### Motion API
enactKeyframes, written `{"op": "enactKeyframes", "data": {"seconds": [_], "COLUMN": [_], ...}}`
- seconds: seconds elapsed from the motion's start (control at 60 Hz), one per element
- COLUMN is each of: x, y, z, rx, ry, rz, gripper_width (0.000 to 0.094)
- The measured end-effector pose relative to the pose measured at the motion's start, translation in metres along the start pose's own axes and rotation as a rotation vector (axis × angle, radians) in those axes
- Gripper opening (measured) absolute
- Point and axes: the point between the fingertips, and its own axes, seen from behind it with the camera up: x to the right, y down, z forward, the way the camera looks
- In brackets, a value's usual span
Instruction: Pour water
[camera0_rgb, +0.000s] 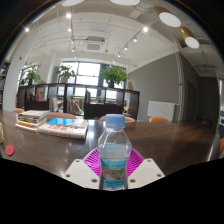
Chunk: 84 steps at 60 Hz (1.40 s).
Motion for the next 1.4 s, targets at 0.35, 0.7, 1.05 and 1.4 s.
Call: {"op": "enactKeyframes", "data": {"seconds": [0.35, 0.7, 1.05, 1.4], "x": [-0.136, -0.368, -0.488, -0.511], "y": [-0.095, -0.148, -0.117, -0.098], "z": [-0.045, -0.108, -0.115, -0.113], "rx": [0.104, 0.356, 0.596, 0.680], "ry": [-0.051, -0.091, -0.051, -0.017], "rz": [-0.453, -1.189, -1.889, -2.131], "gripper_width": [0.0272, 0.0271, 0.0268, 0.0270]}}
